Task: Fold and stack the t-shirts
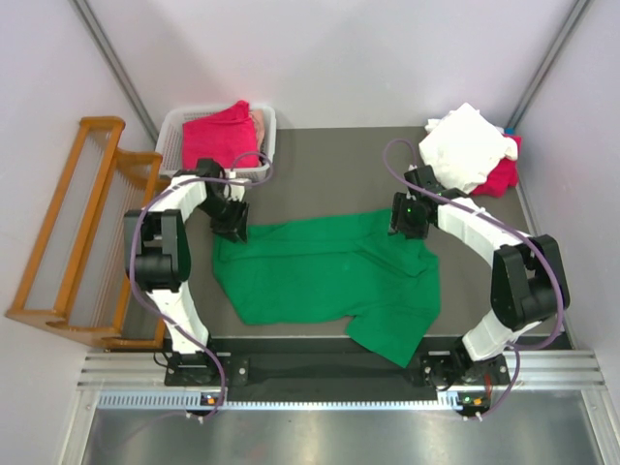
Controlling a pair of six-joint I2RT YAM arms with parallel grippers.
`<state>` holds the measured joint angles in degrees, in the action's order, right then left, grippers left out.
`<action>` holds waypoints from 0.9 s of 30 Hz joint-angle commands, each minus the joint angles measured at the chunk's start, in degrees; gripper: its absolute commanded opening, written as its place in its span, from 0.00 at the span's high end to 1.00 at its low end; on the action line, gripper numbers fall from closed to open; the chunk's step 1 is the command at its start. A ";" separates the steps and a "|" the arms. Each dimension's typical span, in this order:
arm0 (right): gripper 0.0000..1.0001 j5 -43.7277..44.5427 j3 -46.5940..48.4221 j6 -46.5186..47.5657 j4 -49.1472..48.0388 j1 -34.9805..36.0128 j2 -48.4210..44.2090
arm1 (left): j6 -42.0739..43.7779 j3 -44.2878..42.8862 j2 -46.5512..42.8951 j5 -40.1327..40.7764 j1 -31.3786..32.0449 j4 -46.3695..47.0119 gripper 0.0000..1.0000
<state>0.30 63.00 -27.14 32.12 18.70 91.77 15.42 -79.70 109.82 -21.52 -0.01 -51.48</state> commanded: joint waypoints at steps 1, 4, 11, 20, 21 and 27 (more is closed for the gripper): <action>0.50 -0.12 -0.25 0.15 -2.06 0.20 -2.38 | 1.01 -0.10 -2.51 1.47 -0.16 2.00 0.55; 0.50 -0.03 0.01 0.15 -1.97 0.28 -2.21 | 1.02 -1.24 -0.49 1.83 -0.16 2.00 0.55; 0.51 -0.12 -0.69 0.24 -1.97 0.20 -3.00 | 0.58 -1.77 3.03 2.71 -0.51 4.20 0.55; 0.51 -0.12 -1.48 -0.02 -2.41 0.20 -3.08 | -0.65 -5.90 3.21 3.33 -0.78 4.64 0.55; 0.51 -0.12 -1.48 0.06 -2.41 0.20 -3.08 | -0.65 -6.34 3.12 2.89 -0.69 4.38 0.55; 0.51 -0.12 -1.39 -0.02 -2.50 0.28 -2.91 | -0.48 -5.64 2.15 3.32 -0.78 4.20 0.55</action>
<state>0.14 61.47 -27.16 31.33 18.70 91.22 15.07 -84.66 113.03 -18.31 -0.43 -47.88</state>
